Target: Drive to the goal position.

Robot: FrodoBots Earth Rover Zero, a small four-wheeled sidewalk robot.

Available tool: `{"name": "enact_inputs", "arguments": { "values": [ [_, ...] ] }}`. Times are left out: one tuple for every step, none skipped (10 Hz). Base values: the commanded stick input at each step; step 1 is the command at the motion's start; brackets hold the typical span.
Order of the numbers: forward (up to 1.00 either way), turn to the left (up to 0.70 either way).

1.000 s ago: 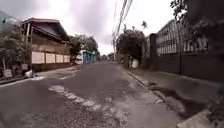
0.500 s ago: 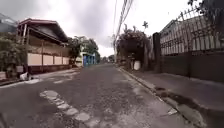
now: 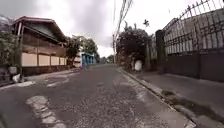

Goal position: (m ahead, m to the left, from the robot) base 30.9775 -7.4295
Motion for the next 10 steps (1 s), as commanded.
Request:
{"name": "enact_inputs", "arguments": {
  "values": [
    [0.7,0.0],
    [0.7,0.0],
    [0.7,0.0],
    [0.7,0.0],
    [0.7,0.0],
    [0.7,0.0],
    [0.7,0.0],
    [0.7,0.0],
    [0.7,0.0],
    [0.7,0.07]
  ]
}}
